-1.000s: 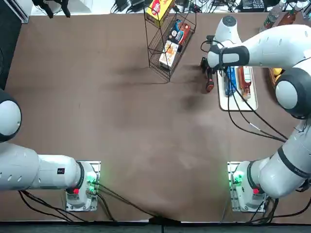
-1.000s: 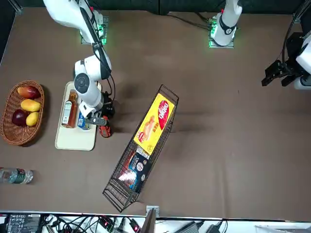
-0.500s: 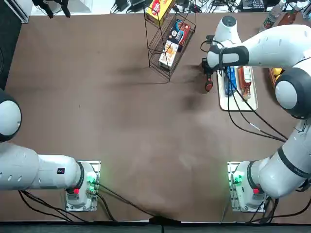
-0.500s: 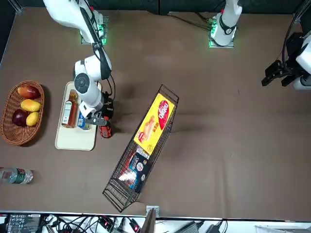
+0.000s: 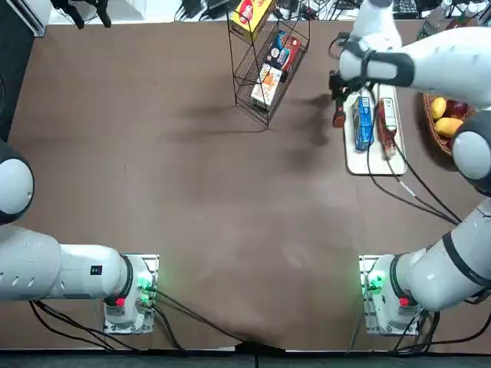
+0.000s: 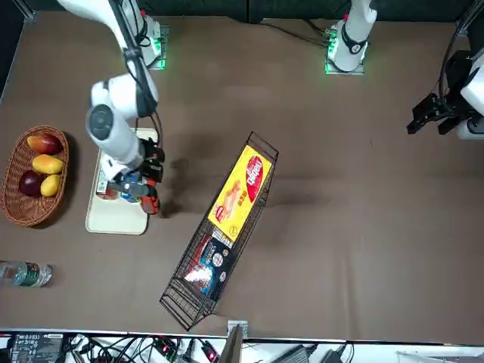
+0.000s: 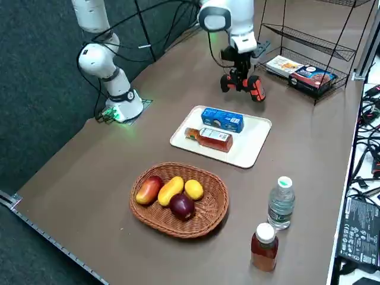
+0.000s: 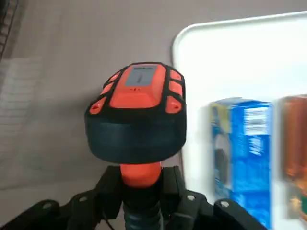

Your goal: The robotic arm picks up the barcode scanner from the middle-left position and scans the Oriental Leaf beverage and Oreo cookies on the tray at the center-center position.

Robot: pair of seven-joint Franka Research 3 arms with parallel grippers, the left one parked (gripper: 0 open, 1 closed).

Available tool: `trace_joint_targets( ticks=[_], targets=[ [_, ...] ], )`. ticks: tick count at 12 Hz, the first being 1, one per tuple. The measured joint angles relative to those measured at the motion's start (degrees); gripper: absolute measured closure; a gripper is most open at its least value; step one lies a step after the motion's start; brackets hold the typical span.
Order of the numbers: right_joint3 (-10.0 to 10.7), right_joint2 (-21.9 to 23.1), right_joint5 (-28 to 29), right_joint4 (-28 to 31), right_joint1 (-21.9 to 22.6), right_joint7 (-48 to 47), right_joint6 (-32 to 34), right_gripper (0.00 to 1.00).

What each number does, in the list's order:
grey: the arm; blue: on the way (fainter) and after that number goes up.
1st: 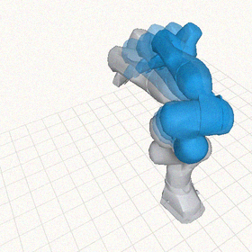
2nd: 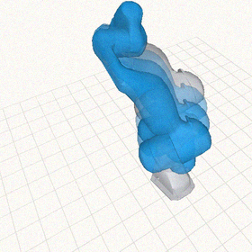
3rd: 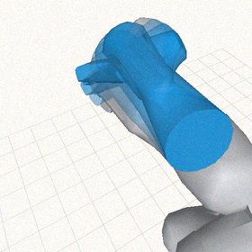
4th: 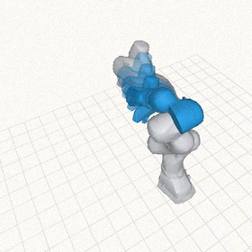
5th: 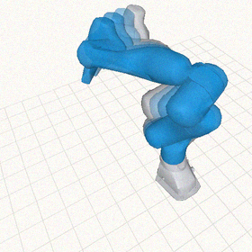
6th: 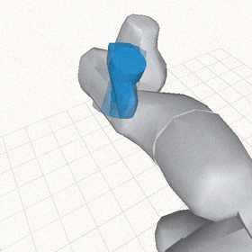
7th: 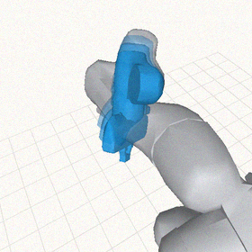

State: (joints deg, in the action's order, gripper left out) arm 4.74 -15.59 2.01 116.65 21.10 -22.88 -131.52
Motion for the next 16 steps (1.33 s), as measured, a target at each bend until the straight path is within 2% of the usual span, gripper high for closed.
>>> trace_joint_targets(
  ticks=[3,6,7,9,16],
  targets=[
    [0.2,4.3,0.0,-3.2,-3.7,1.7,9.4,0.58],
    [0.3,5.6,0.1,-5.8,-8.0,7.5,16.9,0.58],
    [0.4,5.3,1.5,-5.9,-10.7,11.7,18.0,0.58],
    [0.4,4.4,3.1,-5.8,-12.6,14.9,18.4,0.58],
    [0.4,1.0,7.1,-5.8,-14.8,21.1,21.3,0.58]
  ],
)
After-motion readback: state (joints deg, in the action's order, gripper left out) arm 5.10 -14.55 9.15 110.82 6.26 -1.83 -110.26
